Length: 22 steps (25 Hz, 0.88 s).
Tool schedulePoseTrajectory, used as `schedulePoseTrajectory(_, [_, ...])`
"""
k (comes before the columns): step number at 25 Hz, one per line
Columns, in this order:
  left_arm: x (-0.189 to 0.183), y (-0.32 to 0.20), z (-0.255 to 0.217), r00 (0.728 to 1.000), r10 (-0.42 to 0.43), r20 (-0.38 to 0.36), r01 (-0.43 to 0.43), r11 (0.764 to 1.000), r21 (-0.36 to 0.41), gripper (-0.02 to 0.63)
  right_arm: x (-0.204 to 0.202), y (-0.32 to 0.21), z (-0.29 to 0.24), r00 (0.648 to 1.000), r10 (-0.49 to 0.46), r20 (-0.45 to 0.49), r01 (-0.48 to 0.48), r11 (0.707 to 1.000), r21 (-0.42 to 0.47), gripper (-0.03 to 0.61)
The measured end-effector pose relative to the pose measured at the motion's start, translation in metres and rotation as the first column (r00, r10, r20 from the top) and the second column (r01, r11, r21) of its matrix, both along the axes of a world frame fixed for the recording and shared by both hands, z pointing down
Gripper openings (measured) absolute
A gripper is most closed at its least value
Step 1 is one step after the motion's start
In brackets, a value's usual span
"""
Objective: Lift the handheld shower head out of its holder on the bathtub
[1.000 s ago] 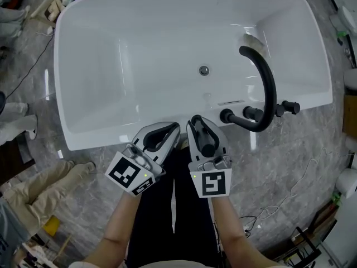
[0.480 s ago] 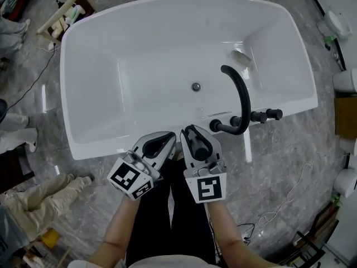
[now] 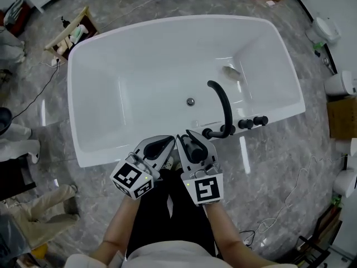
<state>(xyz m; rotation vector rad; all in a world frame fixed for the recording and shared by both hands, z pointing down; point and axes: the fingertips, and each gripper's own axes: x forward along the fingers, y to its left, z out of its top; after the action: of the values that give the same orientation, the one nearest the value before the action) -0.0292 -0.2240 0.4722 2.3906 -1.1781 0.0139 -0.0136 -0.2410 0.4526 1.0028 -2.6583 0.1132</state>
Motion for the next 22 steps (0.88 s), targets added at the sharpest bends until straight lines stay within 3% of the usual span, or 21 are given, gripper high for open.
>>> schedulePoseTrajectory(5, [-0.002, 0.000, -0.029, 1.000, -0.011, -0.005, 0.011, 1.000, 0.023, 0.012, -0.002, 0.000, -0.033, 0.999, 0.000, 0.033, -0.001, 1.000, 0.024, 0.104])
schedulePoseTrajectory(10, [-0.002, 0.003, -0.064, 0.997, -0.018, -0.075, 0.021, 0.999, 0.033, 0.012, 0.007, 0.000, -0.065, 0.998, 0.017, 0.063, -0.019, 1.000, 0.023, 0.104])
schedulePoseTrajectory(22, [0.003, 0.009, -0.128, 0.999, -0.002, -0.054, 0.009, 0.990, 0.138, 0.012, 0.019, 0.015, -0.125, 0.995, 0.029, 0.092, -0.035, 0.998, 0.059, 0.104])
